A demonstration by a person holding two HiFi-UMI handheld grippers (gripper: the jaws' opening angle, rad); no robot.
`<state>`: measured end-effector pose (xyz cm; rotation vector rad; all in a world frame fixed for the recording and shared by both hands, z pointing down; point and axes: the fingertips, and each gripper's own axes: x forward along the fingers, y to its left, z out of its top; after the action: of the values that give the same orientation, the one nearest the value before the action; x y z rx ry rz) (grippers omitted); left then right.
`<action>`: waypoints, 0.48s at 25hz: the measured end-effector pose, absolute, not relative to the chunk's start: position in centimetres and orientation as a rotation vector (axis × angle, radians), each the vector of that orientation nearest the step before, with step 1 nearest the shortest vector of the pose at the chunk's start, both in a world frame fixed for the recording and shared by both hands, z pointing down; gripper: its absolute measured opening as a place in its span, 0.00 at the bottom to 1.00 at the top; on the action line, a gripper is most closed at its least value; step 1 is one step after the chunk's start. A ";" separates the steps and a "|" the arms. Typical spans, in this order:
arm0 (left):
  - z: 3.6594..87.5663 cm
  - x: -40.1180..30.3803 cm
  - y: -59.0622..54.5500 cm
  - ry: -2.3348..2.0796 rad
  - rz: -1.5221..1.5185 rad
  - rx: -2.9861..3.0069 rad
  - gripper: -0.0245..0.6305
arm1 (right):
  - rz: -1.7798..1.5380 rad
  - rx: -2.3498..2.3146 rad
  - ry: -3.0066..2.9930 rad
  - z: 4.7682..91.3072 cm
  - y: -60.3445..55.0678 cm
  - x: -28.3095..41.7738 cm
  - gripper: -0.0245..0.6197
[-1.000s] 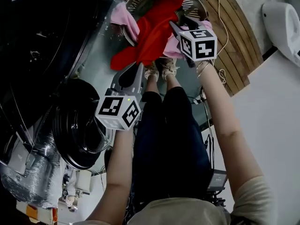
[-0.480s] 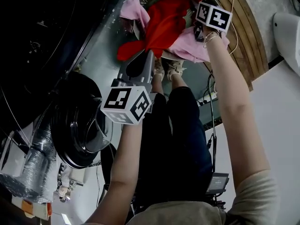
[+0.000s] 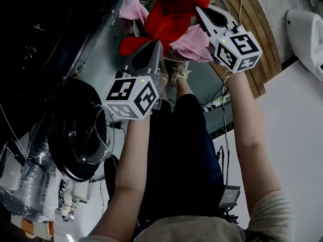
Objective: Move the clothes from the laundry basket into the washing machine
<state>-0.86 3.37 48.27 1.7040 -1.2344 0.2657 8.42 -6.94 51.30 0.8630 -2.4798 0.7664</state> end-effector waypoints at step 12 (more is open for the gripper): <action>44.0 -0.2 0.7 -1.141 0.171 1.848 0.07 | 0.438 0.401 -2.617 43.1 2.7 2.9 0.08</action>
<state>-0.16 0.66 44.05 1.8478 -1.1410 0.1708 2.94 2.68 43.08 0.4006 -2.6174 0.4384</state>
